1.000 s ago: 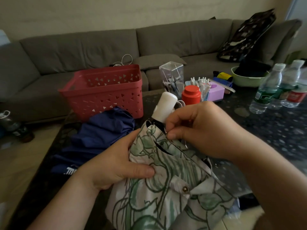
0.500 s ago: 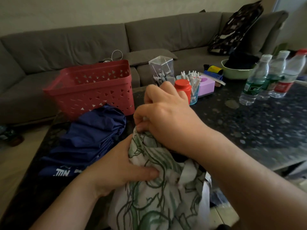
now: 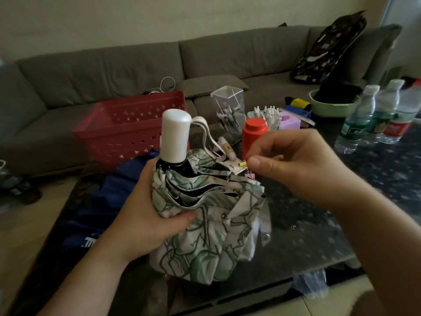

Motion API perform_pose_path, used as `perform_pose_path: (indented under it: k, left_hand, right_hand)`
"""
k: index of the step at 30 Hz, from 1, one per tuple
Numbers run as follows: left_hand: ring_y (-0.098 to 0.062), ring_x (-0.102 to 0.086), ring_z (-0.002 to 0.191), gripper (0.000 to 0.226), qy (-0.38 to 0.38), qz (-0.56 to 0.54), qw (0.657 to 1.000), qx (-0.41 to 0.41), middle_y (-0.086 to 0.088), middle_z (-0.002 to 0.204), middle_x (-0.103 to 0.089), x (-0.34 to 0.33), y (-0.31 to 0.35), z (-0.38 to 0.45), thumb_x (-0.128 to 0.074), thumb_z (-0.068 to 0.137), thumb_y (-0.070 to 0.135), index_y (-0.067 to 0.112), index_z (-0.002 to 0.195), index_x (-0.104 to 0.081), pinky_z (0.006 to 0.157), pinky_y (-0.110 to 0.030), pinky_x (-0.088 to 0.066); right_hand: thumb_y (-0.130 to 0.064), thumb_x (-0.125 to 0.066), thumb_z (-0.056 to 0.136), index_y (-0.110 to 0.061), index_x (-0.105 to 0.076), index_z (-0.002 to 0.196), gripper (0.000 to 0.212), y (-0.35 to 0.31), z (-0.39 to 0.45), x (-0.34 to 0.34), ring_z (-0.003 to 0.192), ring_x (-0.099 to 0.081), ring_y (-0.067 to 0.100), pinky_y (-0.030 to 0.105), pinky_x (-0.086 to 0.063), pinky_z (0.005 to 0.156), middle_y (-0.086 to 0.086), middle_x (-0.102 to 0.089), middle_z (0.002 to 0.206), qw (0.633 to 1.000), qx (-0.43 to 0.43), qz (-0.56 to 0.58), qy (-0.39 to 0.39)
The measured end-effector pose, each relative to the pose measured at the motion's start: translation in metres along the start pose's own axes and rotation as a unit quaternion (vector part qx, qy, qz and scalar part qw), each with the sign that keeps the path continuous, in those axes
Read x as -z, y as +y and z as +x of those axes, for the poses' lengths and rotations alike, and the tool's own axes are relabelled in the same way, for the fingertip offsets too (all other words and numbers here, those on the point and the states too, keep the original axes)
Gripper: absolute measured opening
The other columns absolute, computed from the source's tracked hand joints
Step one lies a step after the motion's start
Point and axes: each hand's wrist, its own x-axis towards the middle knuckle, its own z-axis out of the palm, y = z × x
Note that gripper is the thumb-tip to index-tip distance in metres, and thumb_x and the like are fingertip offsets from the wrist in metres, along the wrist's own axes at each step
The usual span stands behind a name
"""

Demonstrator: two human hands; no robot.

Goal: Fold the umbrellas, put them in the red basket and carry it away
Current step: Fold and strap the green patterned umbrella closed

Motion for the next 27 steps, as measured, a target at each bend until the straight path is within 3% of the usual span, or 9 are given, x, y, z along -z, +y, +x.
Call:
perform_pose_path:
  k: [2,5,8,14,17,20,24,27]
  left_hand:
    - [0.008,-0.066,0.114,0.090,0.020,0.039,0.999,-0.014,0.032,0.122,-0.067,0.004,0.006,0.001,-0.091,0.065,0.012,0.049,0.132,-0.043,0.087,-0.007,-0.051]
    - [0.011,-0.066,0.109,0.098,0.026,0.078,0.996,-0.021,0.038,0.119,-0.062,0.007,0.013,0.001,-0.094,0.069,0.009,0.076,0.113,-0.038,0.082,-0.006,-0.051]
    - [0.010,-0.068,0.105,0.096,0.014,0.089,0.996,-0.026,0.037,0.116,-0.062,0.007,0.016,-0.002,-0.093,0.072,0.007,0.078,0.104,-0.037,0.079,-0.007,-0.052]
    - [0.009,-0.068,0.103,0.084,0.019,0.098,0.994,-0.047,0.030,0.112,-0.067,0.005,0.021,-0.006,-0.091,0.076,0.007,0.074,0.105,-0.049,0.080,-0.006,-0.050]
    - [0.012,-0.067,0.107,0.070,0.040,0.094,0.993,-0.054,0.034,0.114,-0.070,0.004,0.022,-0.007,-0.090,0.072,0.027,0.071,0.114,-0.056,0.083,-0.003,-0.048]
    - [0.019,-0.061,0.114,0.073,0.057,0.085,0.993,-0.049,0.042,0.120,-0.066,0.000,0.023,-0.008,-0.084,0.068,0.040,0.079,0.121,-0.051,0.087,0.000,-0.045]
    - [0.011,-0.059,0.126,0.091,0.046,0.076,0.995,-0.046,0.035,0.134,-0.063,-0.002,0.014,-0.007,-0.085,0.084,0.014,0.044,0.157,-0.041,0.097,-0.007,-0.047]
    - [-0.001,-0.065,0.124,0.085,0.021,0.065,0.997,-0.044,0.022,0.131,-0.069,-0.003,0.012,-0.007,-0.082,0.085,0.001,0.034,0.154,-0.046,0.098,-0.020,-0.054]
  right_hand:
    - [-0.041,-0.081,0.081,-0.030,-0.080,0.099,0.020,0.002,-0.002,-0.006,0.083,-0.070,0.012,0.027,-0.058,0.075,-0.002,-0.075,0.090,1.000,-0.007,0.003,-0.019]
    - [-0.030,-0.081,0.086,-0.031,-0.079,0.101,0.016,0.001,-0.006,-0.016,0.089,-0.072,0.010,0.027,-0.060,0.079,-0.006,-0.075,0.096,0.999,-0.006,-0.012,-0.034]
    - [-0.020,-0.081,0.087,-0.042,-0.076,0.096,0.023,0.003,-0.006,-0.028,0.088,-0.073,0.003,0.018,-0.057,0.079,-0.018,-0.075,0.093,0.996,-0.006,-0.078,-0.038]
    - [-0.013,-0.085,0.083,-0.041,-0.075,0.091,0.030,-0.003,-0.009,-0.045,0.081,-0.073,0.000,0.013,-0.055,0.073,-0.021,-0.076,0.088,0.998,-0.011,-0.057,0.034]
    - [-0.017,-0.089,0.080,-0.041,-0.073,0.092,0.032,-0.004,-0.009,-0.059,0.084,-0.073,0.002,0.013,-0.054,0.075,-0.020,-0.076,0.089,0.995,0.006,-0.050,0.090]
    - [-0.018,-0.089,0.080,-0.039,-0.071,0.086,0.028,-0.007,-0.010,-0.068,0.079,-0.071,0.002,0.012,-0.053,0.069,-0.022,-0.074,0.085,0.992,0.013,-0.047,0.114]
    - [-0.012,-0.085,0.083,-0.037,-0.073,0.082,0.027,-0.012,-0.008,-0.071,0.073,-0.071,0.000,0.012,-0.053,0.067,-0.019,-0.075,0.079,0.995,0.005,-0.002,0.102]
    - [-0.010,-0.082,0.086,-0.037,-0.074,0.084,0.028,-0.015,-0.003,-0.068,0.074,-0.073,0.003,0.017,-0.057,0.070,-0.015,-0.076,0.081,0.997,0.001,0.003,0.072]
